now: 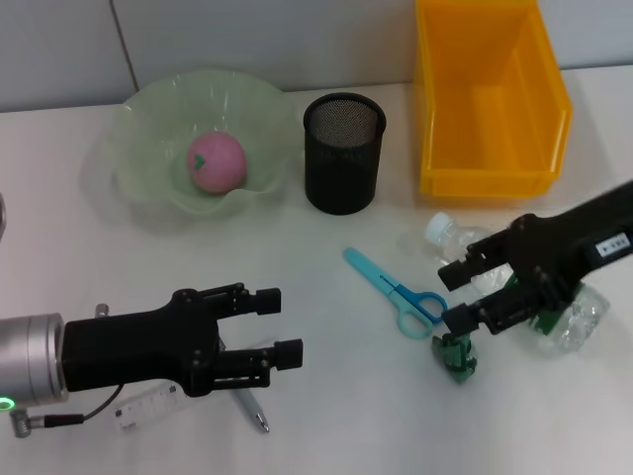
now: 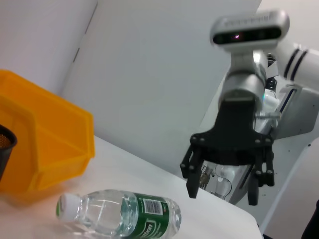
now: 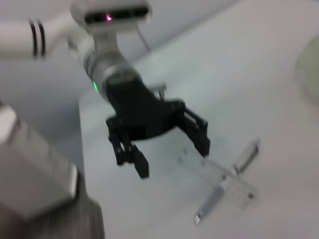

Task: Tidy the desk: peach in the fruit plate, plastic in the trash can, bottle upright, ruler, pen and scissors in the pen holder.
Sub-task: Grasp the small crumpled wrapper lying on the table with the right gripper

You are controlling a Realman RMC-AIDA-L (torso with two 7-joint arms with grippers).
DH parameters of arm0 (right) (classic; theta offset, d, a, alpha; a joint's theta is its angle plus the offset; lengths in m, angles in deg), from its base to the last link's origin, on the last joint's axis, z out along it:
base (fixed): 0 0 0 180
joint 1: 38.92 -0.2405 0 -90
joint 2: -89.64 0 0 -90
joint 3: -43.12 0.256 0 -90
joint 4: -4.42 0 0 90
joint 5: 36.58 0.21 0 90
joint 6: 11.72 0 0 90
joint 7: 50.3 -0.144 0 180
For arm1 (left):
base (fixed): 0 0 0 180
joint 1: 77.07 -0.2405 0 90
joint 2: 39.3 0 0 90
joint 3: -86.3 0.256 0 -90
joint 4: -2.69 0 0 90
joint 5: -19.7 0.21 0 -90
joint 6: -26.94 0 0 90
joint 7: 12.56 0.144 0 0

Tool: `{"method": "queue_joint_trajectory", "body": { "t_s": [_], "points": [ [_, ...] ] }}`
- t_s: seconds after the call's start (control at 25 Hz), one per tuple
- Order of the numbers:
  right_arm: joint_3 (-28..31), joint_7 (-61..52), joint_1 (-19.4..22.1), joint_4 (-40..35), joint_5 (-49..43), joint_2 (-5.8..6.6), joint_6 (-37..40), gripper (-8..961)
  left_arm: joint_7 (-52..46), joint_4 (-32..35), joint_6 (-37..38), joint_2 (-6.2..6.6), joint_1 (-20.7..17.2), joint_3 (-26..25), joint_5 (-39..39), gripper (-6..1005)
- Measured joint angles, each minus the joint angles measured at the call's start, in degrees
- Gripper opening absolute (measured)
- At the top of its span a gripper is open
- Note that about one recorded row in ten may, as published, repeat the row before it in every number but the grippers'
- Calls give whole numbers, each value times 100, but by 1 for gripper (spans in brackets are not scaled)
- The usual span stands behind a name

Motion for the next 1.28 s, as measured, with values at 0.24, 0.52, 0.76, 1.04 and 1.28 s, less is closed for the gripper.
{"method": "queue_joint_trajectory", "body": {
  "t_s": [0.24, 0.52, 0.76, 1.04, 1.28],
  "points": [
    [-640, -346, -940, -162, -1285, -55, -10, 711, 41, -4, -14, 9, -58, 10, 18, 805],
    [-1447, -306, -1404, -149, -2294, -408, -432, 711, 248, -7, -102, 4, -81, 10, 41, 804],
    [-2196, -331, -1372, -103, -2694, -582, -916, 712, 228, -10, -223, -47, -48, 7, 222, 804],
    [-2335, -319, -1352, 124, -2712, -591, -1160, 712, 199, -10, -245, -63, -46, -32, 256, 804],
    [-2526, -284, -1350, 344, -2698, -593, -1432, 712, 187, -10, -274, -51, -37, -6, 261, 804]
  ]
}}
